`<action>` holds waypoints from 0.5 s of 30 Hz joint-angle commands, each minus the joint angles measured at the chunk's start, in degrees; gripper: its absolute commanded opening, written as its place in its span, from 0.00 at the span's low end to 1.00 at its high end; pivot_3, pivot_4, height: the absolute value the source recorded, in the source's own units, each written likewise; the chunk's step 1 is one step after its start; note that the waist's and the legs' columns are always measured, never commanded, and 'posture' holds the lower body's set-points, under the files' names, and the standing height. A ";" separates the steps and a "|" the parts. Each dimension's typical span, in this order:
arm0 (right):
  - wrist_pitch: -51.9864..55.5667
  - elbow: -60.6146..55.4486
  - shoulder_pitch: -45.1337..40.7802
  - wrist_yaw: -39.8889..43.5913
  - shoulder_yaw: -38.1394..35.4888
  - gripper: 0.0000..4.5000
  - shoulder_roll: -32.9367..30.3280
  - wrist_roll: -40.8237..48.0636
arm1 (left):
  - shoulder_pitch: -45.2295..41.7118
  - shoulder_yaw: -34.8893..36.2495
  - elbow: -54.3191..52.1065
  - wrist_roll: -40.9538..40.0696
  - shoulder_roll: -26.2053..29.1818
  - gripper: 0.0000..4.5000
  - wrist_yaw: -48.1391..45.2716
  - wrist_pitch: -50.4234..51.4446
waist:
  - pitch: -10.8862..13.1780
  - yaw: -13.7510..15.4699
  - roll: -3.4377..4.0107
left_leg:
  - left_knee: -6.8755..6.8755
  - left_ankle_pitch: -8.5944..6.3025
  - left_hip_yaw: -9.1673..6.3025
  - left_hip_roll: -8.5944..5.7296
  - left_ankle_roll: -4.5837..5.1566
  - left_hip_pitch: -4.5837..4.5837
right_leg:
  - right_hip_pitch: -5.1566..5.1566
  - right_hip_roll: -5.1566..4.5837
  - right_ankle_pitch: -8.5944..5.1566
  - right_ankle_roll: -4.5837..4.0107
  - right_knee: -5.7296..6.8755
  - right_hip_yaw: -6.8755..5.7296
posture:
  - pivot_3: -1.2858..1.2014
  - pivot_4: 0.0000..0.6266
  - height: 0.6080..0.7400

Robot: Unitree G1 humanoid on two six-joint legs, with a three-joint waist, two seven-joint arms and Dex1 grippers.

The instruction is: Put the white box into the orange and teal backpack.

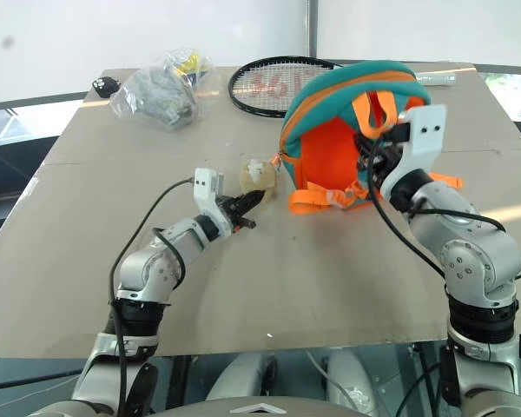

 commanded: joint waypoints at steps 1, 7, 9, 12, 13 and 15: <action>-1.54 -1.13 0.61 5.31 -1.02 0.57 -3.66 -1.91 | 1.46 1.56 -3.96 1.87 2.70 0.49 -3.77 -3.09 | 0.00 0.31 0.00 | 0.00 0.00 0.00 -0.01 0.00 0.05 | 0.00 -0.01 0.00 0.00 -0.01 0.01 | 0.52 0.24 1.00; -2.25 -5.30 9.09 21.15 -5.17 1.00 -12.99 2.05 | 6.62 3.37 -9.20 1.63 10.63 0.98 -13.13 -3.80 | 0.01 0.86 0.00 | -0.10 0.00 -0.15 0.01 -0.01 -0.03 | -0.02 -0.01 0.00 -0.01 -0.10 -0.07 | 0.52 0.24 1.00; -2.94 -6.35 12.75 25.65 -6.86 1.00 -15.55 3.03 | 8.20 4.33 -10.71 1.09 12.23 0.98 -14.59 -3.47 | 0.02 0.91 0.00 | -0.11 0.00 -0.17 -0.01 0.00 -0.07 | -0.01 -0.05 0.00 0.00 -0.13 -0.10 | 0.52 0.24 1.00; -7.25 -6.04 23.72 33.93 -13.08 1.00 -19.54 0.30 | 14.23 9.01 -16.24 -2.43 17.44 0.98 -19.95 -1.98 | 0.03 1.15 -0.03 | -0.10 0.00 -0.26 -0.02 0.00 -0.13 | 0.07 -0.07 0.00 0.00 -0.45 -0.19 | 0.52 0.24 1.00; -9.76 -5.20 28.04 35.86 -15.79 1.00 -19.86 -1.63 | 16.59 10.84 -18.26 -3.33 19.05 0.98 -21.16 -1.77 | 0.03 1.20 -0.03 | -0.13 0.00 -0.24 0.00 0.00 -0.07 | 0.13 -0.06 0.00 0.00 -0.49 -0.18 | 0.52 0.24 1.00; -12.59 -4.61 34.01 38.38 -19.83 1.00 -19.48 -2.80 | 19.74 13.32 -20.62 -4.39 20.55 0.98 -21.46 -1.20 | 0.04 1.48 -0.02 | -0.21 0.00 -0.28 0.05 0.00 -0.12 | 0.15 -0.03 0.00 0.00 -0.69 -0.22 | 0.52 0.24 1.00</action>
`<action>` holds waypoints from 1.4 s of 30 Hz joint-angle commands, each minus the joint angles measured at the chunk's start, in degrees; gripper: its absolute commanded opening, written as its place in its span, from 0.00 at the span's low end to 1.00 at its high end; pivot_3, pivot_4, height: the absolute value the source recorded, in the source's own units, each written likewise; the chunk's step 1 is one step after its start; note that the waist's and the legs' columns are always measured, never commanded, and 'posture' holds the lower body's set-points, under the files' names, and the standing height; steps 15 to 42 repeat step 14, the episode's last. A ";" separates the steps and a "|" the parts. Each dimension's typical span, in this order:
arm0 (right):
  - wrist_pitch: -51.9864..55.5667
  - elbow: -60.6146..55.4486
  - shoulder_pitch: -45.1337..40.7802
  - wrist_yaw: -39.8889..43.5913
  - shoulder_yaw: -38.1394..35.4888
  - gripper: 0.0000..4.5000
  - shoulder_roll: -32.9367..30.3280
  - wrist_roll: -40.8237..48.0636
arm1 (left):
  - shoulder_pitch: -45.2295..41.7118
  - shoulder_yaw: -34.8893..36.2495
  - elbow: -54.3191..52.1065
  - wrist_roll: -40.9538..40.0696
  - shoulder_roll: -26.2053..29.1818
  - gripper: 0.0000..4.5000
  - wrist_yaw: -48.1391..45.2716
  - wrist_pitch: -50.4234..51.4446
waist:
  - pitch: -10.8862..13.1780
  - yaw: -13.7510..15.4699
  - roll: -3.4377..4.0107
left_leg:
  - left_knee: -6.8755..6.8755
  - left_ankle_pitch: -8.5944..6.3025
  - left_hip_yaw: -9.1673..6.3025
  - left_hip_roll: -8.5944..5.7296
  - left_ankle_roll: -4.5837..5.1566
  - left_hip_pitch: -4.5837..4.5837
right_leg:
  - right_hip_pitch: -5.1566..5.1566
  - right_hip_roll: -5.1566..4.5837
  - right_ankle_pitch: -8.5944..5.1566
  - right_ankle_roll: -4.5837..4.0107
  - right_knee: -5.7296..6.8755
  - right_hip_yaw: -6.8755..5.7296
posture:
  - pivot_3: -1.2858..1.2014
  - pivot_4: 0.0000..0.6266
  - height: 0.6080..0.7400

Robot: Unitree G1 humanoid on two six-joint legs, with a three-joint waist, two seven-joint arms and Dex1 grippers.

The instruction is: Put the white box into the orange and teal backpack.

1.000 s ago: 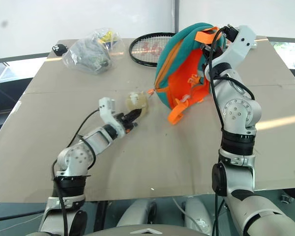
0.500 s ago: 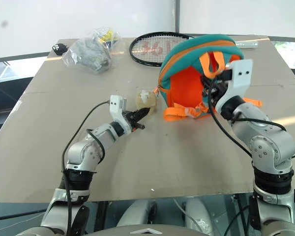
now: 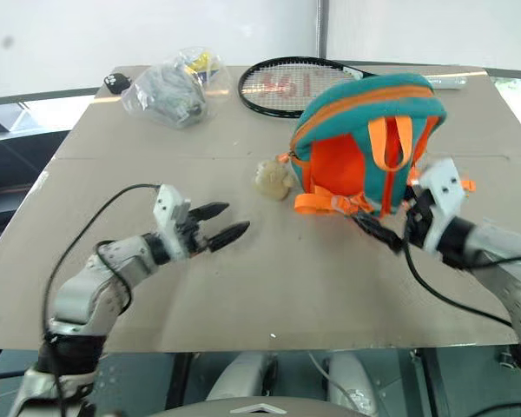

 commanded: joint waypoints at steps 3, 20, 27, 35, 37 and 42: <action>-9.45 1.51 11.49 6.80 -10.50 1.00 1.20 -4.97 | 6.87 8.07 -7.18 -3.50 2.58 0.98 -1.30 0.73 | 0.02 0.58 0.11 | 0.02 0.01 0.10 0.02 0.00 0.14 | 0.12 -0.01 0.00 0.00 -0.02 0.05 | 0.52 0.24 1.00; -16.17 4.55 20.00 9.86 -16.62 1.00 3.45 -9.96 | 14.86 14.47 -10.65 -6.15 3.15 0.98 -1.80 2.71 | 0.02 1.06 0.13 | -0.02 0.00 0.07 0.06 0.01 0.44 | 0.45 0.00 0.00 0.00 -0.17 0.06 | 0.52 0.24 1.00; -16.17 4.55 20.00 9.86 -16.62 1.00 3.45 -9.96 | 14.86 14.47 -10.65 -6.15 3.15 0.98 -1.80 2.71 | 0.02 1.06 0.13 | -0.02 0.00 0.07 0.06 0.01 0.44 | 0.45 0.00 0.00 0.00 -0.17 0.06 | 0.52 0.24 1.00; -16.17 4.55 20.00 9.86 -16.62 1.00 3.45 -9.96 | 14.86 14.47 -10.65 -6.15 3.15 0.98 -1.80 2.71 | 0.02 1.06 0.13 | -0.02 0.00 0.07 0.06 0.01 0.44 | 0.45 0.00 0.00 0.00 -0.17 0.06 | 0.52 0.24 1.00; -16.17 4.55 20.00 9.86 -16.62 1.00 3.45 -9.96 | 14.86 14.47 -10.65 -6.15 3.15 0.98 -1.80 2.71 | 0.02 1.06 0.13 | -0.02 0.00 0.07 0.06 0.01 0.44 | 0.45 0.00 0.00 0.00 -0.17 0.06 | 0.52 0.24 1.00; -16.17 4.55 20.00 9.86 -16.62 1.00 3.45 -9.96 | 14.86 14.47 -10.65 -6.15 3.15 0.98 -1.80 2.71 | 0.02 1.06 0.13 | -0.02 0.00 0.07 0.06 0.01 0.44 | 0.45 0.00 0.00 0.00 -0.17 0.06 | 0.52 0.24 1.00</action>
